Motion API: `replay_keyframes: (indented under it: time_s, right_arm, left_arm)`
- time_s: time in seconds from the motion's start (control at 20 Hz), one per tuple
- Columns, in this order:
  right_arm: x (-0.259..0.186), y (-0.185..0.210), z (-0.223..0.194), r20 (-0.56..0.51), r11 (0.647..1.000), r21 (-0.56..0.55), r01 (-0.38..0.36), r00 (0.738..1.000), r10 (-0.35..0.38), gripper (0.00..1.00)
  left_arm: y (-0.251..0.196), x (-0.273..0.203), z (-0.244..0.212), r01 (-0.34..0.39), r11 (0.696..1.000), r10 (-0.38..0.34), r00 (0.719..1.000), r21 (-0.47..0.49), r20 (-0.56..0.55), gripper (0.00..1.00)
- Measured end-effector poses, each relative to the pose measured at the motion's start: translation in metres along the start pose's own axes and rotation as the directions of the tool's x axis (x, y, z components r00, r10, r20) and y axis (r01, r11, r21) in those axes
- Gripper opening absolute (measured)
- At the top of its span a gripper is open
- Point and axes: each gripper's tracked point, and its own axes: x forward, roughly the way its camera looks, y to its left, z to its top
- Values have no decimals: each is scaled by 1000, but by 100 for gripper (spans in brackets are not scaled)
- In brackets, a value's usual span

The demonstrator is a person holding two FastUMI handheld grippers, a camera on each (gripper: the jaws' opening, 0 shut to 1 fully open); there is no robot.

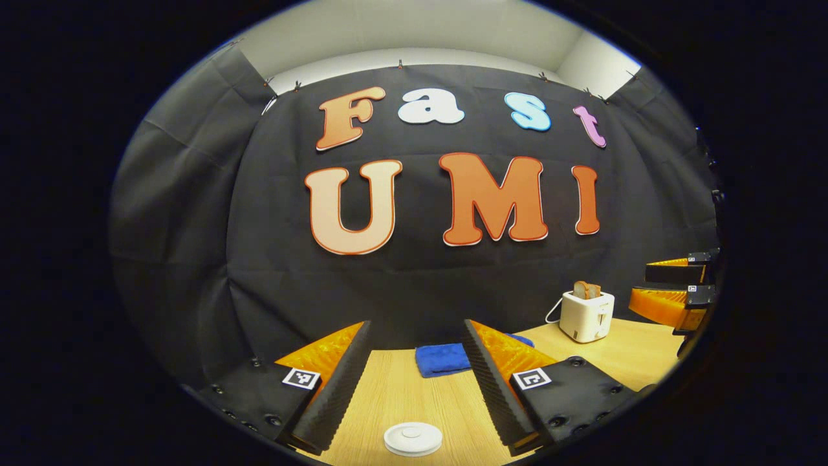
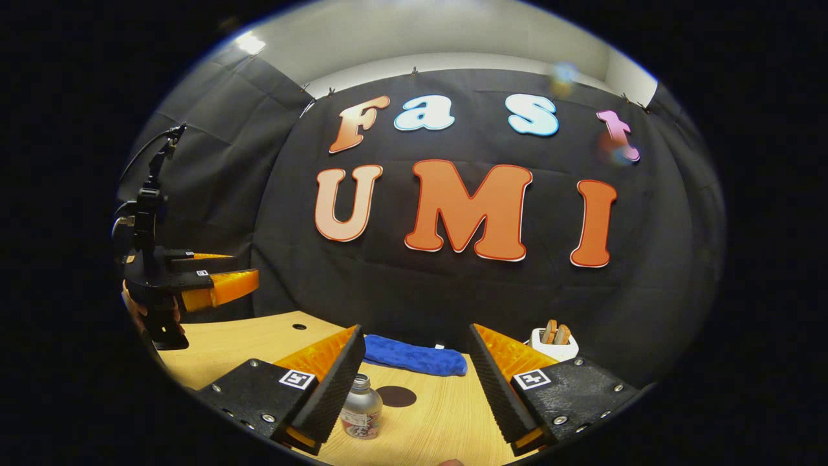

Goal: Open the teacup lid with one hand, grasp the water bottle and pour water into the teacup with the other hand; after pouring, place the water bottle on the coaster and then close the teacup lid.

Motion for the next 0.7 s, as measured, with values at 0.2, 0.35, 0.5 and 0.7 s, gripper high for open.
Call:
replay_keyframes:
  time_s: [0.2, 0.35, 0.5, 0.7]
  right_arm:
    - [0, 11, -22, -32, 1000, 9, -28, 999, 28, 96]
    - [0, 22, -43, -70, 998, 26, -55, 996, 57, 96]
    - [1, 30, -64, -106, 997, 28, -75, 991, 78, 96]
    - [5, 41, -92, -155, 995, 32, -99, 983, 103, 96]
  left_arm:
    - [-1, -3, -33, 4, 1000, -3, 998, 11, -56, 93]
    - [-3, -1, -57, 8, 1000, -8, 995, 1, -98, 93]
    - [1, -5, -85, -11, 1000, 11, 989, -4, -145, 93]
    - [5, -5, -117, -20, 1000, 17, 977, -12, -210, 93]
